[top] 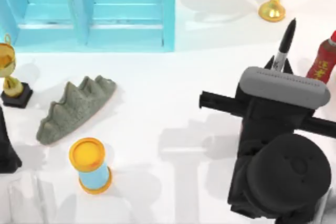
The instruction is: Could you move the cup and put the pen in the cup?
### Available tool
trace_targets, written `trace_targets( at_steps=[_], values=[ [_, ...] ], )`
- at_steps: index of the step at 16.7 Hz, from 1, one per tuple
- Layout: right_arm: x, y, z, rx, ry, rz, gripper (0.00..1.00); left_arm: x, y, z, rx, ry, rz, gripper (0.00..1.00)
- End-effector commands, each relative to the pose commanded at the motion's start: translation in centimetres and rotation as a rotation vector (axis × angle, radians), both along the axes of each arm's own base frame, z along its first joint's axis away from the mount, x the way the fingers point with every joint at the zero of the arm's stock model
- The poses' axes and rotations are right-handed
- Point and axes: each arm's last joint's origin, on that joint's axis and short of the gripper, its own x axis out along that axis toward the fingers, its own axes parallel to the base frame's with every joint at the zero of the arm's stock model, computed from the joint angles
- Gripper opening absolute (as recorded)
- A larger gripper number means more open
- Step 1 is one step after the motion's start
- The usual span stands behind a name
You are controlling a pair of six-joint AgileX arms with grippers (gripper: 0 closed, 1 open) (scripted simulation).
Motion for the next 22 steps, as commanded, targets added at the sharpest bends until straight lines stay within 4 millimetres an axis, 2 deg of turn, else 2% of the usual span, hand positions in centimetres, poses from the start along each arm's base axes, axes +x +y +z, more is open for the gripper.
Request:
trace_targets(
  at_steps=[7, 11, 22],
  values=[
    [1.4, -0.5, -0.8, 0.004, 0.005, 0.009, 0.00, 0.0, 0.0, 0.0, 0.000, 0.000, 0.000, 1.00],
    [1.5, -0.5, -0.8, 0.003, 0.006, 0.009, 0.00, 0.0, 0.0, 0.0, 0.000, 0.000, 0.000, 1.00],
    [1.5, -0.5, -0.8, 0.003, 0.006, 0.009, 0.83, 0.0, 0.0, 0.0, 0.000, 0.000, 0.000, 1.00]
  ],
)
